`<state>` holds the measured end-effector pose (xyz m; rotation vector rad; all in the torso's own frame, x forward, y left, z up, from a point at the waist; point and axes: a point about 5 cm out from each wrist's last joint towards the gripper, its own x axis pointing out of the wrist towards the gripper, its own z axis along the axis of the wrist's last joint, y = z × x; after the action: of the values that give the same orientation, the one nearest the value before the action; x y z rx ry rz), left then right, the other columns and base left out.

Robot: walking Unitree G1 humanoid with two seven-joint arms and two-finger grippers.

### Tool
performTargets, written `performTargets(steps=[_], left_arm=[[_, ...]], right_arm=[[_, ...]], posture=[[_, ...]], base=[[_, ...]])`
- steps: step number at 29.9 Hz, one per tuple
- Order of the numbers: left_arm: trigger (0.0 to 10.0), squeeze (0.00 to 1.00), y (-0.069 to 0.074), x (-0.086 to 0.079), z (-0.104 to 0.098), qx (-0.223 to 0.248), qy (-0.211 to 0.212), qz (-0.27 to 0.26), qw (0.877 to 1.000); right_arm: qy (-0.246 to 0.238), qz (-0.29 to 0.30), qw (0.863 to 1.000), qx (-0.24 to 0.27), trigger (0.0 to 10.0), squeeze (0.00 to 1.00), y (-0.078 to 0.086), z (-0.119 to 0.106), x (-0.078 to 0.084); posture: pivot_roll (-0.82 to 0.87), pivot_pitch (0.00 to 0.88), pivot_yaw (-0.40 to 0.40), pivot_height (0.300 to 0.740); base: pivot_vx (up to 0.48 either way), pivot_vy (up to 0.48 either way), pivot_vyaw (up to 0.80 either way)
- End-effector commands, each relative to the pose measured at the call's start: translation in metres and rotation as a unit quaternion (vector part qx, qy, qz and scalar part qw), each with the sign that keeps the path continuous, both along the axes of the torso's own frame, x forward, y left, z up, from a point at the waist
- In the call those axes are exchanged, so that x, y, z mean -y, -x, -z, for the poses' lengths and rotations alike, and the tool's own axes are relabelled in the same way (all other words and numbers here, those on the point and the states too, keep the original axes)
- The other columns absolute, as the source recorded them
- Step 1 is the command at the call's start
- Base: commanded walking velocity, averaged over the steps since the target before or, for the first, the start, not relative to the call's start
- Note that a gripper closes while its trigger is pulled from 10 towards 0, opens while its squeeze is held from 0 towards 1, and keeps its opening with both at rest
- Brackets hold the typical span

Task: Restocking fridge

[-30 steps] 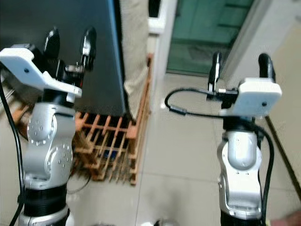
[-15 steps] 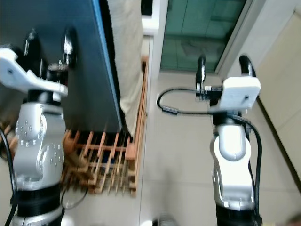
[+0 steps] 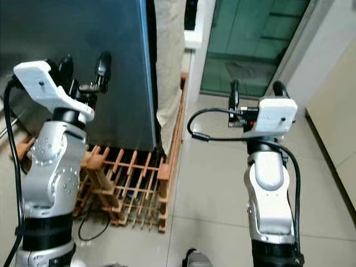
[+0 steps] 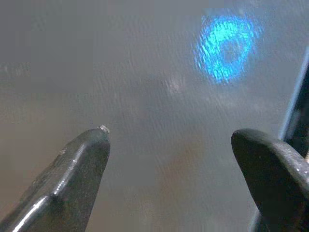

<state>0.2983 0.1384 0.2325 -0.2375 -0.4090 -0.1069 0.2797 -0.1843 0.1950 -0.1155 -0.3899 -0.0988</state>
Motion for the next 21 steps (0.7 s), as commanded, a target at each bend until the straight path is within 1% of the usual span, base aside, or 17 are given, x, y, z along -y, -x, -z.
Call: performTargets(steps=[1,5,7,9,11,12,15,16,19,20,21], left_arm=[[10.0,0.0,0.003,0.0,-0.004,0.009,0.007,0.0,1.0],[10.0,0.0,0.008,0.0,-0.004,0.014,0.01,-0.003,1.0],[10.0,0.0,0.008,0.0,-0.004,0.014,0.0,-0.007,1.0],[10.0,0.0,0.008,0.0,-0.004,0.015,0.003,-0.011,1.0],[10.0,0.0,0.002,0.005,-0.002,0.003,-0.01,-0.002,1.0],[10.0,0.0,0.002,0.005,-0.002,0.003,-0.01,-0.002,1.0],[10.0,0.0,-0.01,0.007,0.006,-0.027,-0.035,0.0,0.999],[10.0,0.0,-0.018,0.007,0.011,-0.048,-0.041,-0.001,0.998],[10.0,0.0,-0.036,0.01,0.022,-0.088,-0.043,0.004,0.995],[10.0,0.0,-0.039,0.011,0.024,-0.093,-0.044,0.005,0.995],[10.0,0.0,-0.039,0.011,0.024,-0.093,-0.044,0.005,0.995]], right_arm=[[-0.005,0.005,1.0,-0.009,10.0,0.0,0.0,0.004,0.005],[0.001,-0.001,1.0,-0.019,10.0,0.0,-0.003,0.009,0.004],[0.005,-0.003,1.0,-0.021,10.0,0.0,-0.004,0.01,0.005],[0.005,-0.003,1.0,-0.021,10.0,0.0,-0.005,0.011,0.005],[0.007,-0.003,1.0,-0.022,10.0,0.0,-0.006,0.012,0.005],[0.007,-0.003,1.0,-0.022,10.0,0.0,-0.006,0.012,0.005],[0.004,-0.002,1.0,-0.024,10.0,0.0,-0.008,0.014,0.004],[-0.002,0.0,1.0,-0.029,10.0,0.0,-0.009,0.016,0.004],[-0.017,0.01,0.999,-0.041,10.0,0.0,-0.01,0.022,0.006],[-0.019,0.012,0.999,-0.043,10.0,0.0,-0.01,0.023,0.006],[-0.019,0.012,0.999,-0.043,10.0,0.0,-0.01,0.023,0.006]], posture=[[-0.14,0.077,0.008,0.74],[-0.13,0.07,-0.002,0.74],[-0.13,0.07,-0.002,0.74],[-0.13,0.067,-0.004,0.74],[-0.12,0.059,-0.001,0.74],[-0.12,0.059,-0.001,0.74],[-0.13,0.054,0.005,0.74],[-0.13,0.055,0.009,0.74],[-0.13,0.059,0.014,0.74],[-0.13,0.061,0.015,0.74],[-0.13,0.061,0.015,0.74]], base=[[0.0,-0.48,0.0],[0.0,-0.48,0.0],[0.0,0.0,0.0],[0.0,0.0,0.0],[0.0,0.0,0.0],[0.0,0.0,0.0],[0.0,0.0,0.0],[0.0,0.0,0.0],[0.0,0.0,0.0],[0.0,0.0,0.0],[0.0,0.0,0.0]])
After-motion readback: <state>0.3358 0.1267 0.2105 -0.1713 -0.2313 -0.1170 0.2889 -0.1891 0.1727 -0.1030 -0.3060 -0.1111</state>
